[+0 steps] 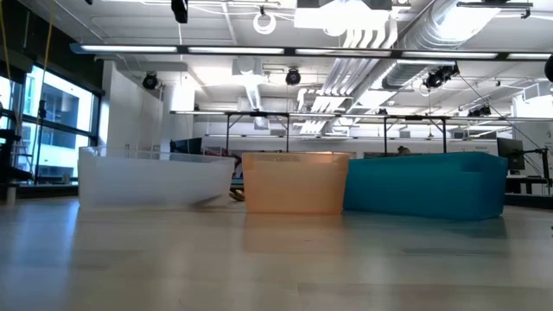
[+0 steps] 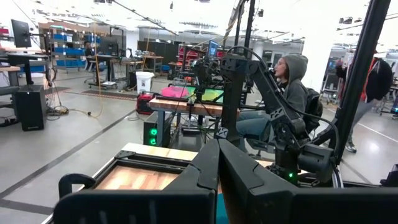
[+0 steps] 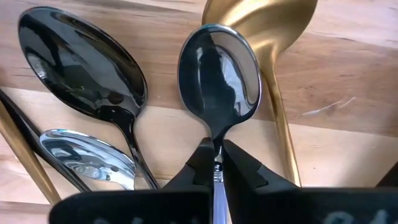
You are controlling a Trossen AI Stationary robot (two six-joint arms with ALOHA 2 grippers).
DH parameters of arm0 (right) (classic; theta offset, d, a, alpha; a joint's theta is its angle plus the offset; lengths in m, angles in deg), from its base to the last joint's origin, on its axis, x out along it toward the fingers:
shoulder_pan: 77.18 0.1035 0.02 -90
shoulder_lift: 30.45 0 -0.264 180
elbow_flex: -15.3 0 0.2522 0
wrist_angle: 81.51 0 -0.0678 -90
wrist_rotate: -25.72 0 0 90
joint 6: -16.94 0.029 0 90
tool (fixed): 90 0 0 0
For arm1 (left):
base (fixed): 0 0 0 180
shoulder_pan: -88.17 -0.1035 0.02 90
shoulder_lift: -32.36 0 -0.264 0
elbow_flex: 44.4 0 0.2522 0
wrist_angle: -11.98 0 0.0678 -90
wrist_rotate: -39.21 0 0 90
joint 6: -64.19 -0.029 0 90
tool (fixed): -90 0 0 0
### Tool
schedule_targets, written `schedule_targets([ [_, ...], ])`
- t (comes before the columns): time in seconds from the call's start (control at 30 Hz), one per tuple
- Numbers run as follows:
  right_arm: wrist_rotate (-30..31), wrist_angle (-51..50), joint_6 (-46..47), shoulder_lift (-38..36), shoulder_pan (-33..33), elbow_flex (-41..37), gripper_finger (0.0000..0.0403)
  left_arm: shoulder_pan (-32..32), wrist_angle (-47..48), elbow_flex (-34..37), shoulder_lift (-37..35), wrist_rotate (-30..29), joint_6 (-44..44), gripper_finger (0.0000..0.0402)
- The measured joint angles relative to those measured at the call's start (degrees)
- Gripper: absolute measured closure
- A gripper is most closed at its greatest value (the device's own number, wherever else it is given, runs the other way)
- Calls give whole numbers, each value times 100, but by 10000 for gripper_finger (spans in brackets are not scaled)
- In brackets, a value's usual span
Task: Sort silverware by color (type)
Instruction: Put the purple spoon into the white bin
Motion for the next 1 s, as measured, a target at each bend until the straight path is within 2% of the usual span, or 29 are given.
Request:
schedule_targets([
  [0.5,10,-76,-95,11,7,174,403,0,-6,0,-1,1,0,402],
  [1.0,96,-989,-388,-136,4,758,401,-2,-6,0,-1,1,0,402],
])
